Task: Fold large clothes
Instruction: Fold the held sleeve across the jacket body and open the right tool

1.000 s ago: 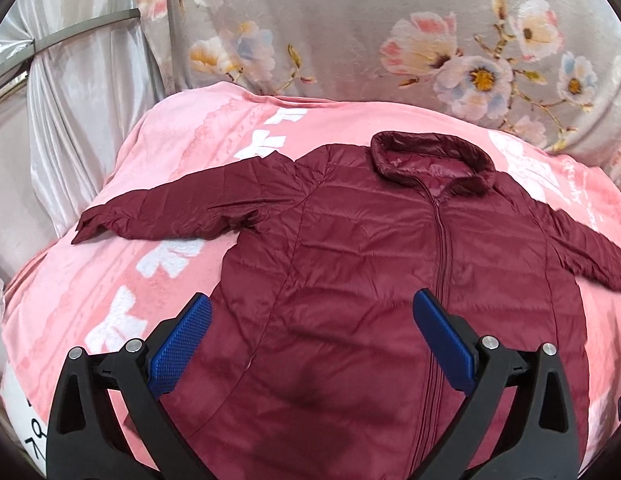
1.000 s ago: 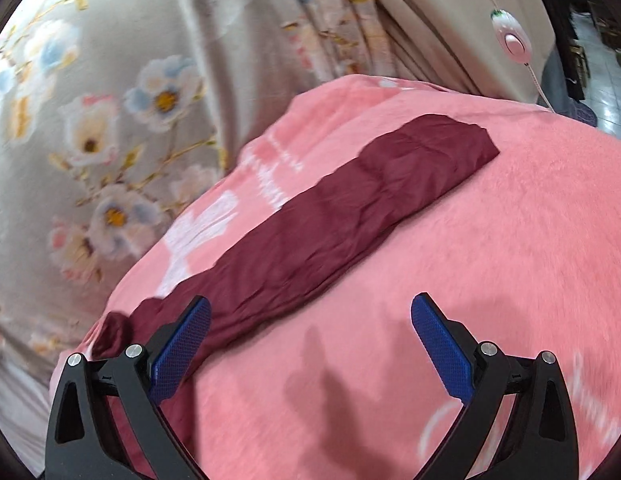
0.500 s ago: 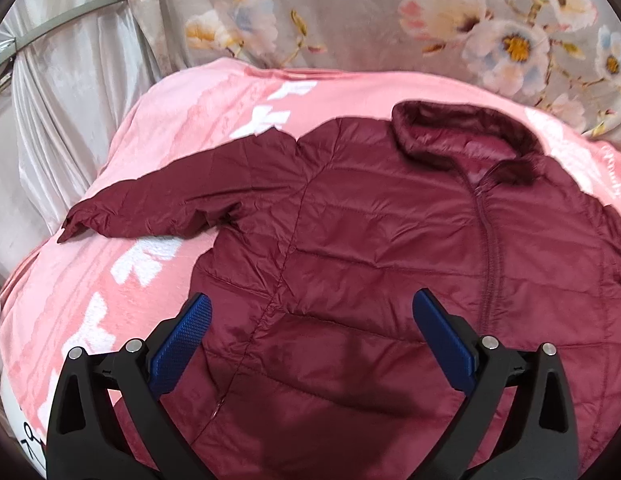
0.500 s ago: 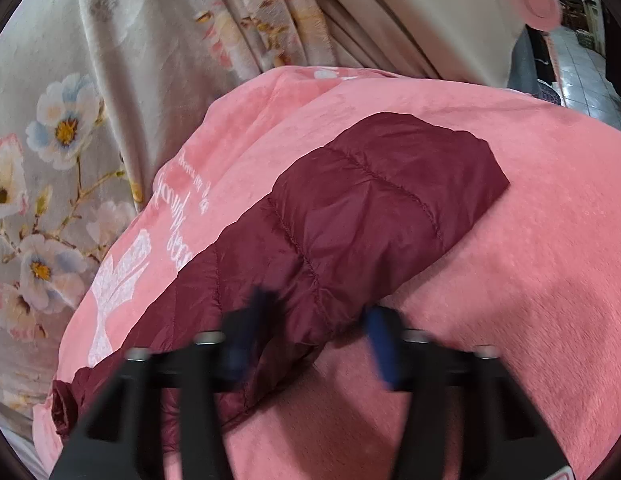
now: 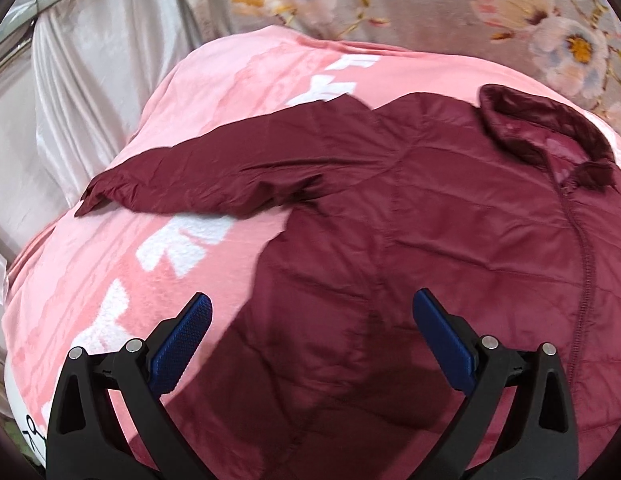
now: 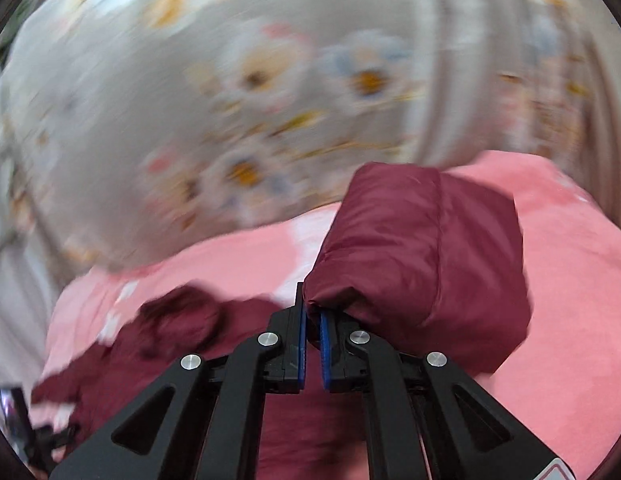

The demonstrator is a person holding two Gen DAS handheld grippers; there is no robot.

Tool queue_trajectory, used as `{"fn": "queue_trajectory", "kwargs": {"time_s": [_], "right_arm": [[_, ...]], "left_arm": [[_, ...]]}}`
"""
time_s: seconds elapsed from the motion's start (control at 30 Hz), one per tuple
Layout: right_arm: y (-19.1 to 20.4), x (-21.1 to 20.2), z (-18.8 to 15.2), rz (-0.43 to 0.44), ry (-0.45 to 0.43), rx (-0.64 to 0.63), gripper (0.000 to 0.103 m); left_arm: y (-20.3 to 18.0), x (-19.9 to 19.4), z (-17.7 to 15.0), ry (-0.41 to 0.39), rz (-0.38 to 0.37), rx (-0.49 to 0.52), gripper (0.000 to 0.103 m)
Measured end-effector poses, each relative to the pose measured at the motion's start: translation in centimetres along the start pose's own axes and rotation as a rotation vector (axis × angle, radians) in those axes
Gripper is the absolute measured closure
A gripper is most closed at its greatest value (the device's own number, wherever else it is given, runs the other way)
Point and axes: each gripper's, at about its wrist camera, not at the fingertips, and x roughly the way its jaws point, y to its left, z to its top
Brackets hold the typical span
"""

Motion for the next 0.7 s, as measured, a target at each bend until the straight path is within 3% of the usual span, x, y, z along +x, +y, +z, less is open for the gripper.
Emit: {"fn": "queue_trajectory", "kwargs": {"time_s": [0.13, 0.27, 0.37, 0.4, 0.43, 0.53, 0.63, 0.7], "right_arm": [[7.7, 3.4, -4.1, 0.088, 0.129, -0.093, 0.097], [12.7, 5.6, -9.1, 0.152, 0.263, -0.148, 0.096], [16.0, 6.4, -12.5, 0.181, 0.366, -0.226, 0.085], [17.2, 6.5, -13.7, 0.177, 0.403, -0.282, 0.071], [17.9, 6.2, -14.3, 0.173, 0.41, -0.313, 0.057], [19.6, 4.1, -14.8, 0.168, 0.361, -0.39, 0.043], [19.5, 2.6, -13.5, 0.179, 0.323, -0.355, 0.042], [17.7, 2.6, -12.3, 0.188, 0.323, -0.256, 0.041]], "left_arm": [[1.9, 0.7, -0.1, 0.01, 0.005, -0.019, 0.005], [3.6, 1.4, -0.3, 0.029, -0.006, -0.037, 0.005], [4.2, 1.8, -0.6, 0.04, -0.023, -0.045, 0.005], [4.3, 1.9, -0.8, 0.045, -0.037, -0.045, 0.005], [4.3, 1.9, -0.8, 0.048, -0.044, -0.043, 0.005], [4.1, 2.3, -1.1, 0.064, -0.085, -0.038, 0.005], [4.2, 2.3, -1.1, 0.068, -0.125, -0.045, 0.005], [4.3, 1.9, -1.1, 0.065, -0.147, -0.054, 0.005]]}}
